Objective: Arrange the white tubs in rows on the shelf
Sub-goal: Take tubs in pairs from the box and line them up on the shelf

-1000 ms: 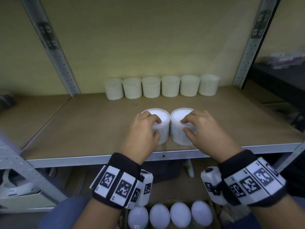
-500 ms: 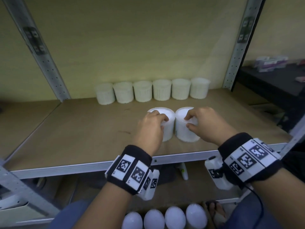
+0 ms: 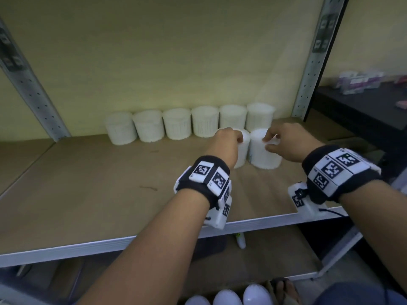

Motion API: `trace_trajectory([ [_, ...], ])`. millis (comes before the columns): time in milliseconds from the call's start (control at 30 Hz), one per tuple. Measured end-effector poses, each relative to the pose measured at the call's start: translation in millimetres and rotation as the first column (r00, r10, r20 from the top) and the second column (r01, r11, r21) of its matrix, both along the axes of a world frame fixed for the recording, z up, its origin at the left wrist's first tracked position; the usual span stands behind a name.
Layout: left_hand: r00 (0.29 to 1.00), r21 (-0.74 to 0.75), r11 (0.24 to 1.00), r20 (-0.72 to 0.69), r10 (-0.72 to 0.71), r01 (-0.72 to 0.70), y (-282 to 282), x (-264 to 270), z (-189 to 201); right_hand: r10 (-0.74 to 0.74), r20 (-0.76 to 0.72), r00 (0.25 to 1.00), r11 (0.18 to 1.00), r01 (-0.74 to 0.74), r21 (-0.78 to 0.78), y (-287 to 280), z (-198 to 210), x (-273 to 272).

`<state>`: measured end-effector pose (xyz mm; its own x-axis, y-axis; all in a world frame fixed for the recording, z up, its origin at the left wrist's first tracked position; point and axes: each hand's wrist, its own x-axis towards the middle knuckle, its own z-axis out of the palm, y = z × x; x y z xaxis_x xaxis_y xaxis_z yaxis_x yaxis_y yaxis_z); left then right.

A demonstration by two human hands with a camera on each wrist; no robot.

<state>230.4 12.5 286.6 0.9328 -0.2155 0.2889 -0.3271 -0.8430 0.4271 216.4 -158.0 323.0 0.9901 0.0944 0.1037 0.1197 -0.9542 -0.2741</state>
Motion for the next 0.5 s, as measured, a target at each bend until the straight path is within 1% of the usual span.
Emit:
trace_trajectory([
  [233,0.998,-0.003,1.0,-0.056,0.021,-0.021,-15,41,1,-0.042,0.02,0.999,0.999,0.042,0.009,-8,-3,33],
  [400,0.983,0.005,0.998,-0.172,0.059,-0.059,-23,60,10,-0.072,0.024,0.997,0.997,0.071,0.023,-10,-5,53],
  [433,0.983,0.006,0.998,-0.175,0.06,-0.06,-24,62,12,-0.074,0.026,0.997,0.997,0.073,0.028,-11,-6,57],
  [500,0.991,0.001,0.998,-0.123,0.06,-0.06,-26,63,13,-0.078,0.027,0.997,0.996,0.077,0.041,-12,-7,62],
])
